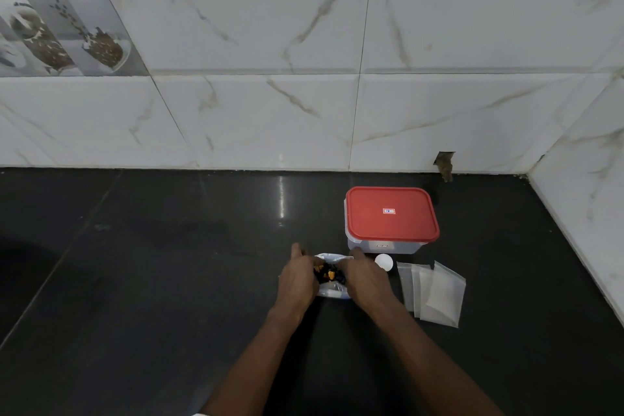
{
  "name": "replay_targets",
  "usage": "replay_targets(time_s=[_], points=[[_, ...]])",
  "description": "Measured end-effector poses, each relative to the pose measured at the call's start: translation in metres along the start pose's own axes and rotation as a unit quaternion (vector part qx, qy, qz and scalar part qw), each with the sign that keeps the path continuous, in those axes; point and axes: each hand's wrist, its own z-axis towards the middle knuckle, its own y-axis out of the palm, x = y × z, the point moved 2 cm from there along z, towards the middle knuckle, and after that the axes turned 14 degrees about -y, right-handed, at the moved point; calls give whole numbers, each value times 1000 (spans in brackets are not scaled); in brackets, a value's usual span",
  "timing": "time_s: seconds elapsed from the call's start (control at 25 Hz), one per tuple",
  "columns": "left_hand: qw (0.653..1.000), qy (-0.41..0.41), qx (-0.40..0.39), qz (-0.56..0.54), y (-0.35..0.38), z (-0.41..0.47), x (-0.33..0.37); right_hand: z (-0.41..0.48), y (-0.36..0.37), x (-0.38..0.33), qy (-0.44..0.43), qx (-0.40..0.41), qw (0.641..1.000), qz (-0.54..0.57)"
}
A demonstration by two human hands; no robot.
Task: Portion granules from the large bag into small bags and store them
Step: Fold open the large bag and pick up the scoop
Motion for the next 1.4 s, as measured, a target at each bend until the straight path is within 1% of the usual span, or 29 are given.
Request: replay_targets(time_s=[0.08, 0.16, 0.24, 0.36, 0.4, 0.44, 0.56, 0.68, 0.8, 0.88, 0.96, 1.08, 1.16, 1.28, 1.4], points=[[1000, -12, 7, 19, -1, -2, 3, 0, 3, -5, -15, 1, 1000, 7], [1000, -21, 2, 11, 2, -5, 3, 1, 6, -9, -6, -16, 1000, 14], [999, -34, -7, -39, 2, -5, 1, 1, 8, -9, -2, -21, 999, 32], [992, -51, 12, -117, -11, 0, -2, 1, 3, -5, -16, -8, 998, 63], [991, -59, 17, -121, -14, 2, -3, 1, 0, -4, -22, 0, 997, 73], [991, -70, 16, -110, -16, 4, -3, 1, -3, -3, -26, 9, 996, 79], [995, -92, 25, -17, -17, 7, -1, 2, -7, -4, -12, 12, 998, 59], [992, -123, 18, 27, -16, 7, 2, 1, -6, -3, -2, 6, 999, 51], [991, -103, 7, 81, -15, 7, 4, -1, -6, -3, 8, 38, 997, 73], [995, -56, 9, 81, -15, 11, 6, -3, -7, -6, 13, 69, 995, 75], [997, -15, 7, 71, -14, 16, 11, -5, -3, -8, 9, 71, 996, 59], [995, -18, -2, 98, -12, 23, 16, -2, 7, -4, 44, 32, 997, 58], [993, -18, -1, 117, -11, 25, 19, -1, 13, -4, 59, 36, 994, 85], [989, -13, -5, 147, -11, 27, 21, -3, 17, -6, 51, 49, 992, 104], [992, -18, -9, 122, -14, 31, 19, -6, 11, -4, 46, 54, 992, 107]])
